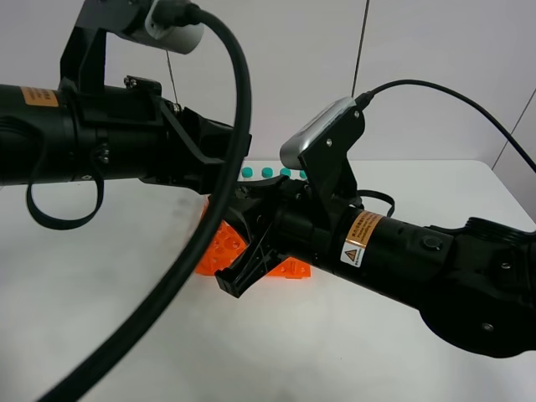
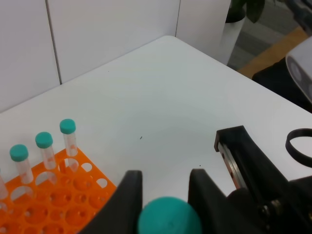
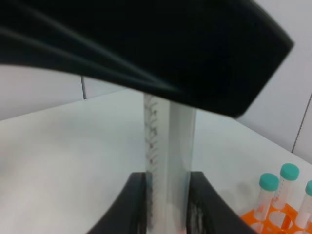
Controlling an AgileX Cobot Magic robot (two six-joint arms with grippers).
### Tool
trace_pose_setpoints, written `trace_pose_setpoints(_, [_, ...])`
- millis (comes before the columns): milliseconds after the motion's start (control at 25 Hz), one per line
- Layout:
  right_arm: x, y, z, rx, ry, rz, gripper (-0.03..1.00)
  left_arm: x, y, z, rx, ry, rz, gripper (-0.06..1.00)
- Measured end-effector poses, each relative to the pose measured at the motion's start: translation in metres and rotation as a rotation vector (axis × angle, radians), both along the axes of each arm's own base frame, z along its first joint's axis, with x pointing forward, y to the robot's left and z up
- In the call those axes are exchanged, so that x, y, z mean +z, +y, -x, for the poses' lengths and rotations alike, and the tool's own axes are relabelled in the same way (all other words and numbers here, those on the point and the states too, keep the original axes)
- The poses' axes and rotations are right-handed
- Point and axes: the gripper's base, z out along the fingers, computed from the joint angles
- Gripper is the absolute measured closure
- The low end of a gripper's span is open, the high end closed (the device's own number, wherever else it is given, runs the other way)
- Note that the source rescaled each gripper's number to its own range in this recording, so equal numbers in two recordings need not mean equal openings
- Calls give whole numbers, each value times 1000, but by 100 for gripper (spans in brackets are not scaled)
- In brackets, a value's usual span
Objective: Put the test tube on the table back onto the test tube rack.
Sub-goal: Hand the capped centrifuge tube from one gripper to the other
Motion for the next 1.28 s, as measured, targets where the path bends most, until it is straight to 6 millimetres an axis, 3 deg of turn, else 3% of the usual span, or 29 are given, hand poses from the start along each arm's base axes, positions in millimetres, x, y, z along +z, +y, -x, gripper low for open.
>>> trace_pose_setpoints(240, [0,0,0,6,-6,4,90,0,0,0,1,-1,1,94])
trace_pose_setpoints(280, [0,0,1,10,-8,6,81,0,0,0,3,0,4,94])
trace_pose_setpoints(400, [0,0,0,7,-6,4,35,1,0,0,6,-1,8,94])
trace_pose_setpoints(440, [0,0,0,1,-1,0,25,1,0,0,7,-2,8,94])
trace_pose_setpoints(520, [0,-1,-1,-17,15,-12,16,1,0,0,7,-2,8,94])
trace_pose_setpoints(960, [-8,-5,-2,-59,92,59,11,1,0,-1,1,-16,-4,94])
trace_pose_setpoints(1280, [-15,-29,-18,-176,88,244,11,2,0,-1,5,-36,-5,94])
